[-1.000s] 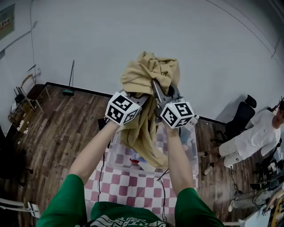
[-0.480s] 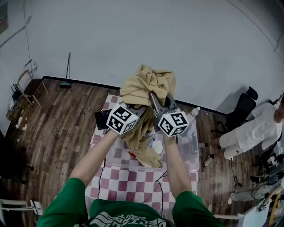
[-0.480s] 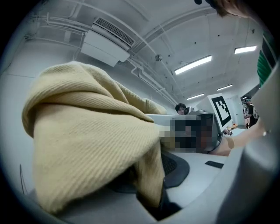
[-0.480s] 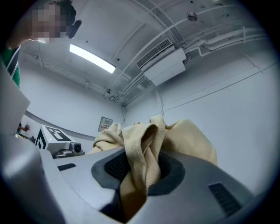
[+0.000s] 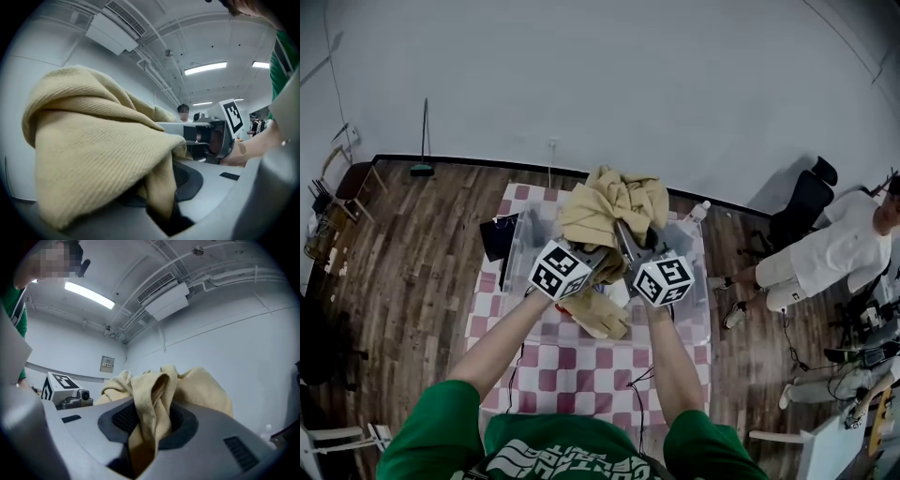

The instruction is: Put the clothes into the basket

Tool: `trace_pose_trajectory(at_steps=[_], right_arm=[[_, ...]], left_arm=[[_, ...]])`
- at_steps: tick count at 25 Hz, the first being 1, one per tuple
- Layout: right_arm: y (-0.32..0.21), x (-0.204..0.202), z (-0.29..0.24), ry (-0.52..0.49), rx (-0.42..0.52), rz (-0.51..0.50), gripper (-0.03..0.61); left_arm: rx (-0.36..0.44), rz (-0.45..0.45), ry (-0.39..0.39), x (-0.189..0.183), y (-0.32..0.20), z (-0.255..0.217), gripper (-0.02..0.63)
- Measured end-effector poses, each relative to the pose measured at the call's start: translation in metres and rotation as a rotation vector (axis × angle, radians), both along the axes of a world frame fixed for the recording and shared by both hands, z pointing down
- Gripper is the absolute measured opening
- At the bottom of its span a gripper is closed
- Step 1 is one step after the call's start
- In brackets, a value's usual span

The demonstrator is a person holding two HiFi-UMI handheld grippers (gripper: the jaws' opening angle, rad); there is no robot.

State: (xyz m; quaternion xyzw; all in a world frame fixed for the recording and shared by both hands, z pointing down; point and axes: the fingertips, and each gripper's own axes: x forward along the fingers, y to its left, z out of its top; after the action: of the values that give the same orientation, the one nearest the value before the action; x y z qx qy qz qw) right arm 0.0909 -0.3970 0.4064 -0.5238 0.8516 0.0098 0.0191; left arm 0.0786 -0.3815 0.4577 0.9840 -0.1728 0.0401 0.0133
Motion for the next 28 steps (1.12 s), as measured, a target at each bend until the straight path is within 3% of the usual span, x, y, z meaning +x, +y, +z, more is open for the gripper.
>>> trace_pose_trajectory(at_steps=[14,28], right_arm=[[0.055,0.087,0.137,0.111,-0.282,0.073,0.104],[0.056,0.117,0.270,0.182,-0.625,0.020,0.106]], left_arm=[[-0.152,0.206,-0.220,0.084,0.069,0.131,0.081],[-0.293,0.273,-0.472,0.106,0.085,0.246,0.083]])
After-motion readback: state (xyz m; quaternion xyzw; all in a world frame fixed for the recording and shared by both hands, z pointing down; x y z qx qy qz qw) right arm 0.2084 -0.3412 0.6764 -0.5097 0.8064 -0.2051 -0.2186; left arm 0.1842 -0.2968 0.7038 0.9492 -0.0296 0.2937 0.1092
